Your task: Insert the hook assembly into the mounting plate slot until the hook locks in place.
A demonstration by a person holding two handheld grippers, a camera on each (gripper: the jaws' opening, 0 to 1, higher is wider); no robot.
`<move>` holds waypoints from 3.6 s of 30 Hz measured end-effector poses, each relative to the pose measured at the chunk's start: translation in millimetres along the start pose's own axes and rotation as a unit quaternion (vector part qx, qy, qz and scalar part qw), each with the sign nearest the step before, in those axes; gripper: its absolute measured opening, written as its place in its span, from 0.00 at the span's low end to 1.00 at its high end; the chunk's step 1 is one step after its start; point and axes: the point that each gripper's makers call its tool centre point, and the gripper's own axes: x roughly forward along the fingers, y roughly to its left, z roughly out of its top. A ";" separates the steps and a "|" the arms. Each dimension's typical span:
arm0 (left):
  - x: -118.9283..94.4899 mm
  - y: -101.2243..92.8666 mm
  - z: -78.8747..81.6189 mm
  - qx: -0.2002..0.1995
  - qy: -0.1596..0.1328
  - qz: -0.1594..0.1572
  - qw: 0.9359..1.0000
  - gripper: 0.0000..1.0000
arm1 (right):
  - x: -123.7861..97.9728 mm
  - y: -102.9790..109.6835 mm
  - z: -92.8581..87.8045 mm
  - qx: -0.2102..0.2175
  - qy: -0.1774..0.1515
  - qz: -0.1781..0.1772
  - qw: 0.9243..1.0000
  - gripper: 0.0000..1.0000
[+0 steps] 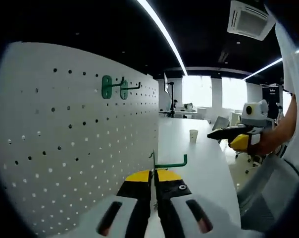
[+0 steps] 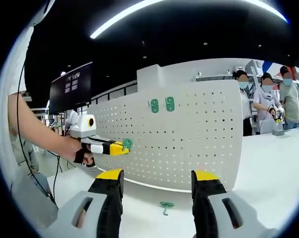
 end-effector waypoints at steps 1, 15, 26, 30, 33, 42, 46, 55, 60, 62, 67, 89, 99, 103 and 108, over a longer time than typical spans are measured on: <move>-0.6 0.2 1.4 -0.002 -0.003 0.001 1.000 0.02 | -0.1 0.7 0.5 0.000 0.000 0.001 1.000 0.53; -7.0 -7.4 32.9 -0.007 -0.049 0.007 0.999 0.02 | -0.9 1.2 -0.2 0.003 0.000 0.002 1.000 0.53; -13.1 -9.1 50.4 0.001 -0.073 0.016 0.997 0.02 | -2.4 2.1 -3.1 0.002 0.003 0.002 1.000 0.53; -15.6 -9.3 53.1 0.000 -0.077 0.019 0.997 0.02 | -2.4 3.0 -2.5 0.001 0.003 0.003 1.000 0.53; -15.8 -10.7 52.4 0.002 -0.074 0.017 0.997 0.02 | -1.8 3.5 -2.5 0.001 0.004 0.004 1.000 0.53; -16.1 -10.7 51.9 0.003 -0.073 0.020 0.997 0.02 | 0.9 7.4 2.5 0.001 -0.001 0.011 1.000 0.53; -16.2 -9.7 51.4 0.001 -0.073 0.022 0.997 0.02 | 3.0 10.7 7.2 0.018 -0.010 0.019 1.000 0.53; -16.6 -10.1 51.1 0.001 -0.073 0.022 0.997 0.02 | 1.1 19.9 19.7 0.116 -0.045 0.055 0.991 0.52; -16.8 -9.4 50.4 0.001 -0.072 0.022 0.997 0.02 | 2.1 22.6 20.0 0.141 -0.048 0.070 0.986 0.50; -16.8 -8.9 50.3 -0.001 -0.072 0.023 0.997 0.02 | 2.8 23.6 19.6 0.140 -0.048 0.070 0.987 0.50; -17.6 -8.7 48.8 0.001 -0.070 0.025 0.997 0.02 | 5.6 32.6 23.8 0.121 -0.049 0.080 0.988 0.44; -18.7 -12.1 49.1 -0.005 -0.070 0.029 0.997 0.02 | 39.2 64.2 39.4 0.100 -0.056 0.116 0.987 0.37; -20.1 -13.7 48.0 -0.005 -0.068 0.030 0.997 0.02 | 56.0 77.9 50.5 0.095 -0.066 0.133 0.984 0.35; -20.2 -12.9 48.8 -0.006 -0.070 0.033 0.997 0.02 | 60.7 82.5 53.1 0.094 -0.067 0.138 0.984 0.34; -19.6 -12.6 48.9 -0.006 -0.071 0.034 0.997 0.02 | 67.3 87.2 56.8 0.090 -0.069 0.142 0.983 0.34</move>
